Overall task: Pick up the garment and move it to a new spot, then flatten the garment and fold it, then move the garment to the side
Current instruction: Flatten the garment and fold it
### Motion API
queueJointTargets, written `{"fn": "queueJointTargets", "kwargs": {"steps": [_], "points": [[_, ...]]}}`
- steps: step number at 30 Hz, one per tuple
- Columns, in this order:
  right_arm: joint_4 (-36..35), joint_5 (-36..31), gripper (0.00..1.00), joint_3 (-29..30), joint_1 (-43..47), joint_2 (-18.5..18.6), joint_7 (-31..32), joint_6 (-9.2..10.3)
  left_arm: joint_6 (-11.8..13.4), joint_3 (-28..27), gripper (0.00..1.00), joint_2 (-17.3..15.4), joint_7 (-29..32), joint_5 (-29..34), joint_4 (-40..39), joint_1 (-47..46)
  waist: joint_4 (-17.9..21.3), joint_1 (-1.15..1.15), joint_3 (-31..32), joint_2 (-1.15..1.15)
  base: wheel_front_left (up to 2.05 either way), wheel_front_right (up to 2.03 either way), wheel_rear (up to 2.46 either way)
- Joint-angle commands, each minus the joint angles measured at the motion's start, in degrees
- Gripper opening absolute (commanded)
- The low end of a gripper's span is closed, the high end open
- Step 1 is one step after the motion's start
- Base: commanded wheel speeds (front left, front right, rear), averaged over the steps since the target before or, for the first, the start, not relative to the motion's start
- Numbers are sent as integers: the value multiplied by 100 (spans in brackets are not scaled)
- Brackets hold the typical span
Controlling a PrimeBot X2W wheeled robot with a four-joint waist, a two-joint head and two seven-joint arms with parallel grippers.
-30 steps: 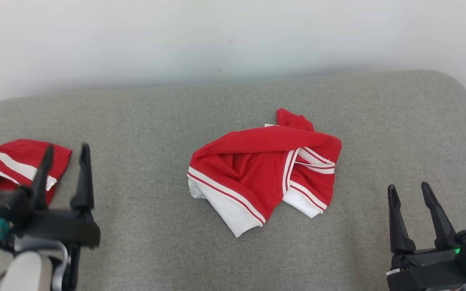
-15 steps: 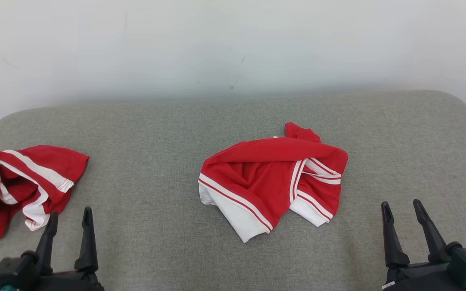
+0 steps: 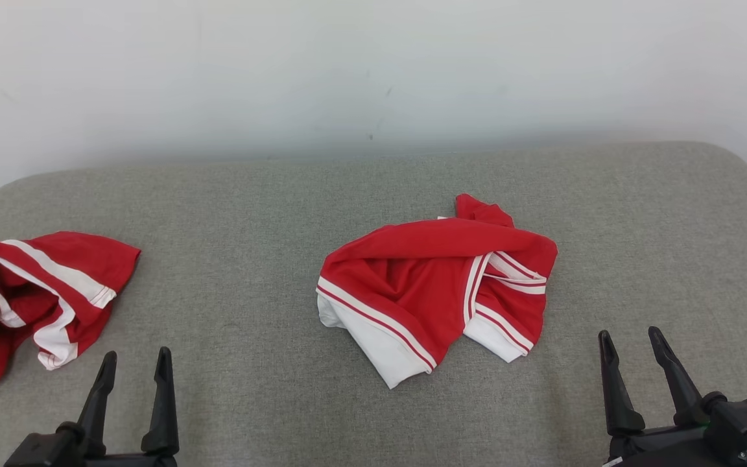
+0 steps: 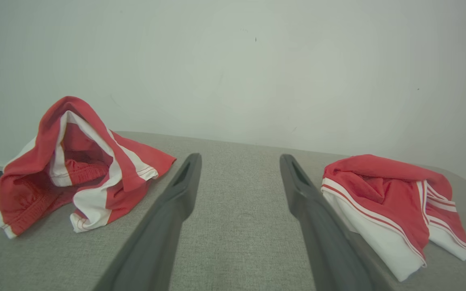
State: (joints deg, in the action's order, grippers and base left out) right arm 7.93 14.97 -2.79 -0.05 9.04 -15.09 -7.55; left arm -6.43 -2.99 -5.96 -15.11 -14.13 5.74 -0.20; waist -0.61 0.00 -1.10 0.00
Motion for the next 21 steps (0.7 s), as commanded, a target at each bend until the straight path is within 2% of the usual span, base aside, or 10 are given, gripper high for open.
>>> {"fn": "queueJointTargets", "kwargs": {"steps": [1, 21], "points": [[10, 7, 100, 2, 2, -21, -10, 14, -19, -31, 100, 39, -6, 12, 14, 69, -10, 0, -1, 0, 0, 0, 0], [185, -3, 100, 7, -38, -70, -10, 13, -94, -105, 100, 202, -7, 236, 198, 24, -63, 0, -80, 0, 0, 0, 0]]}}
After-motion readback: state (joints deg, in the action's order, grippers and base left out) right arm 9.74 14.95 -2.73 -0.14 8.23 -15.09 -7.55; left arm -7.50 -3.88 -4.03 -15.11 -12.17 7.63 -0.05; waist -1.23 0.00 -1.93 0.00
